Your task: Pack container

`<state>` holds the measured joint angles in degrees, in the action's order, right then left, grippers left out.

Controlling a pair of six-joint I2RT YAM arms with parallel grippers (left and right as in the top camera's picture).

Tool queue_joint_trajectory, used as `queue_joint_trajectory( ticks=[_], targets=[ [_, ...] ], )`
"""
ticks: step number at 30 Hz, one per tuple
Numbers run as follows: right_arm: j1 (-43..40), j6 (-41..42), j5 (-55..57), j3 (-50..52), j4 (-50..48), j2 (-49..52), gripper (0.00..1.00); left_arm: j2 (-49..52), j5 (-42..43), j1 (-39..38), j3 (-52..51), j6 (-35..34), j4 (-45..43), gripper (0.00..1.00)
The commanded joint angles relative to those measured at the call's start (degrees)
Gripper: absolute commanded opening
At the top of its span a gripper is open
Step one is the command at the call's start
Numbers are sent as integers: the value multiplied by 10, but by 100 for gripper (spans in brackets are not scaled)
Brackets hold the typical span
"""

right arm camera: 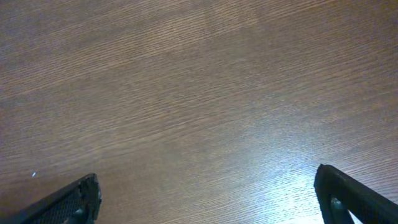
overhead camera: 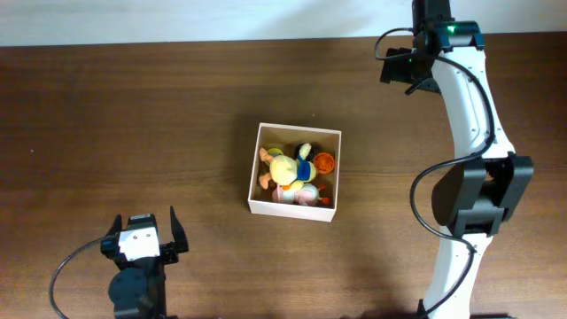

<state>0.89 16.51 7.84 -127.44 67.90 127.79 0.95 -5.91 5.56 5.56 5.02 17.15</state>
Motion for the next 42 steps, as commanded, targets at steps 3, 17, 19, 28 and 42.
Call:
queue_joint_trajectory(
  ticks=[3, 17, 19, 28, 42],
  targets=[
    [-2, 5, 1, 3, 0, 2, 99, -7, 7, -2, -3, 11, -1, 99],
    [-2, 5, 1, 3, 0, 2, 99, -7, 7, -2, -3, 11, -1, 99],
    [-2, 5, 1, 3, 1, 2, 99, -7, 7, -2, -3, 11, -1, 99],
    [14, 5, -10, 3, 17, -25, 99, -7, 8, -2, -3, 11, -1, 99],
    [48, 3, 79, 66, -53, -245, 99, -7, 8, -2, -3, 11, -1, 99]
  ],
)
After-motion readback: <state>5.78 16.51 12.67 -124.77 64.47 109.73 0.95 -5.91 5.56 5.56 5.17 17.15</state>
